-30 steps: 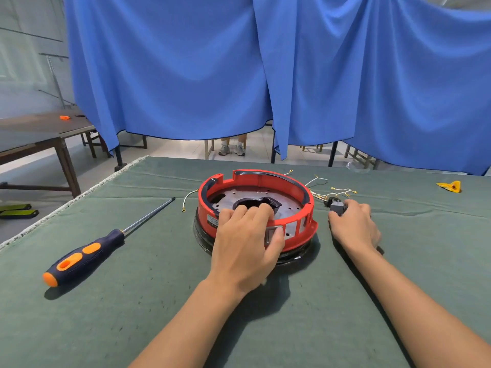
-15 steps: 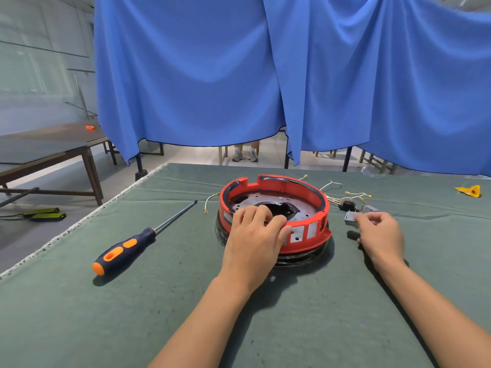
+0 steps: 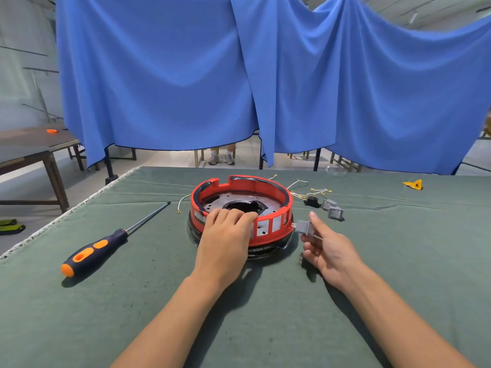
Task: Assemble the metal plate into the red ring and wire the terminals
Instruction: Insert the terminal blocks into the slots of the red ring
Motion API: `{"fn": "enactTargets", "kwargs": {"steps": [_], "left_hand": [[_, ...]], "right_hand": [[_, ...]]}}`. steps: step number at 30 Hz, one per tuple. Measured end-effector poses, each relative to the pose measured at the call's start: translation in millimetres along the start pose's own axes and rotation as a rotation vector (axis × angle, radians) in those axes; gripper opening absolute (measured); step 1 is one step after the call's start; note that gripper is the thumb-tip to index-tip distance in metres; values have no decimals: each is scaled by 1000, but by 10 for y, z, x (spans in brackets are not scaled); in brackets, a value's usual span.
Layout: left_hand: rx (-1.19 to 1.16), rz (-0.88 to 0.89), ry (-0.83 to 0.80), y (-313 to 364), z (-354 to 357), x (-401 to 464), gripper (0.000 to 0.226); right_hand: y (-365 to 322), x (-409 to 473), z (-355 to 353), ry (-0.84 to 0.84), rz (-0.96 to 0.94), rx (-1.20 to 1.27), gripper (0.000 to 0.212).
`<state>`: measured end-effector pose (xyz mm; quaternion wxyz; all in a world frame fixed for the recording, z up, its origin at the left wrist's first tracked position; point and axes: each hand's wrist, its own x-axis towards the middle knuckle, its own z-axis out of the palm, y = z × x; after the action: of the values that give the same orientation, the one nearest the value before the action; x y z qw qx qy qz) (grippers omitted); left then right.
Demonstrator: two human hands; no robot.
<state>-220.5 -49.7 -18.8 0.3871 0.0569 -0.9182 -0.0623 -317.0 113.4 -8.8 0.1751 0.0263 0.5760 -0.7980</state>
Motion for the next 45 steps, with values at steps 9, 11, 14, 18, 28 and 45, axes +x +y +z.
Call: {"fn": "enactTargets", "kwargs": {"steps": [9,11,14,18,28,45], "left_hand": [[-208,-58,26,-35,23,6,29],[-231,-73,43,-35,23,5,29],[-269,-87,66,-41,29,-5,29],[-408,-120,140,-29,16,-11,29],[-261,174,151,74,-41,-16,18],[-258,34,97,47,-50,-10,31]], "right_hand": [[3,-109,104,-27,-163,-76,39],[-10,-143,121,-71,-176,-93,31],[-12,-196,161,-160,-196,-135,18],[16,-248,212,-213,-30,-51,20],[150,-371,361,-250,216,64,27],[148,-242,215,6,-580,-667,29]]}}
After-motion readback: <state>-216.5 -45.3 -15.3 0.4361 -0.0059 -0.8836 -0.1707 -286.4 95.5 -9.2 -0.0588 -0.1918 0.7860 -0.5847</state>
